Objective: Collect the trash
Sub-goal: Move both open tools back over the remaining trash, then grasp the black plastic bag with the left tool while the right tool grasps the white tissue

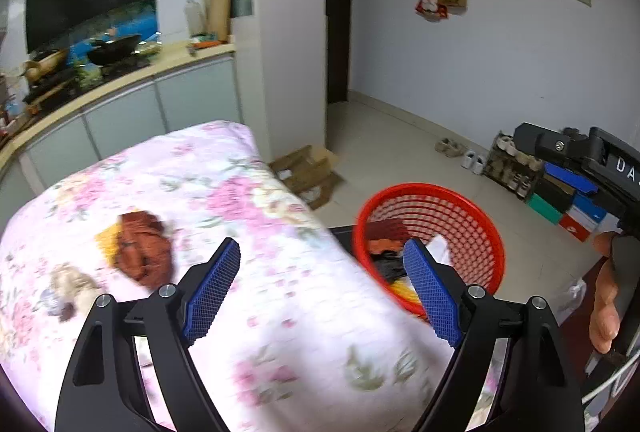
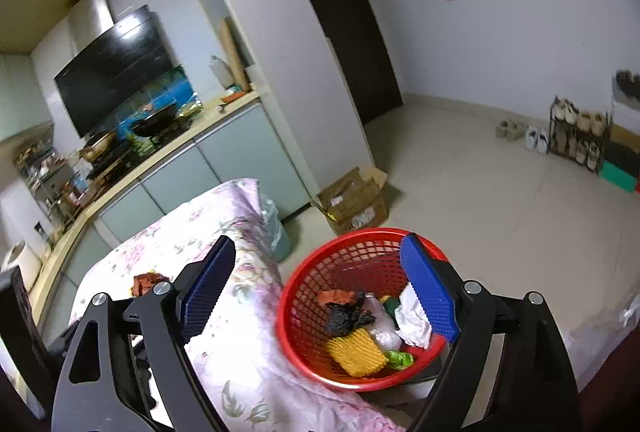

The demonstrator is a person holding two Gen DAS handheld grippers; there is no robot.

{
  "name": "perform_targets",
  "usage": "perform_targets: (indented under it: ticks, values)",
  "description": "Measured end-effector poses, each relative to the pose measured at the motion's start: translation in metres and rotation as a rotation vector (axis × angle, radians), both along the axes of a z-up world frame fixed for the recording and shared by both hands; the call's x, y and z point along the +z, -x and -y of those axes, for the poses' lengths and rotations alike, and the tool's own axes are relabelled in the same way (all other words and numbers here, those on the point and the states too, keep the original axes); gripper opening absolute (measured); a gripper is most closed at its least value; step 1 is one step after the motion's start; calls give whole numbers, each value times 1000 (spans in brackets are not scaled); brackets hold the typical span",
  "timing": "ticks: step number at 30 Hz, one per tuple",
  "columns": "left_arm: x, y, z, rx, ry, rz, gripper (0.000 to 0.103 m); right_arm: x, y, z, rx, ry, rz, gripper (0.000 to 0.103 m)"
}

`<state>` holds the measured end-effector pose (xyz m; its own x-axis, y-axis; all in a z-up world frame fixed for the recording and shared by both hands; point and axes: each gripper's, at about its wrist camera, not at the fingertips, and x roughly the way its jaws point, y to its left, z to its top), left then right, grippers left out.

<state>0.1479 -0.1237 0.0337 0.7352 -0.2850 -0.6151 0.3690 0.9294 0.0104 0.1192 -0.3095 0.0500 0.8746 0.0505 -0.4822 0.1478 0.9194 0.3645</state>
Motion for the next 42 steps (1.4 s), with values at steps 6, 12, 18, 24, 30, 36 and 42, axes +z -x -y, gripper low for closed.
perform_targets:
  ticks: [6,12,18,24,30,36,42]
  values:
    - [10,17,-43,75,-33,53,82,4,6,-32,61,50,27,83]
    - [19,25,-106,209,-15,56,82,6,15,-62,116,73,49,87]
    - [27,32,-173,343,16,58,82,7,20,-83,172,93,56,87]
    - [24,35,-217,420,75,18,82,9,24,-100,209,93,61,87]
    - [-20,16,-203,346,71,-102,82,6,25,-110,231,86,47,87]
    - [-60,-4,-194,331,91,-186,82,-1,23,-115,240,88,19,87]
    - [-78,-8,-195,335,85,-205,64,-5,22,-118,249,87,7,87]
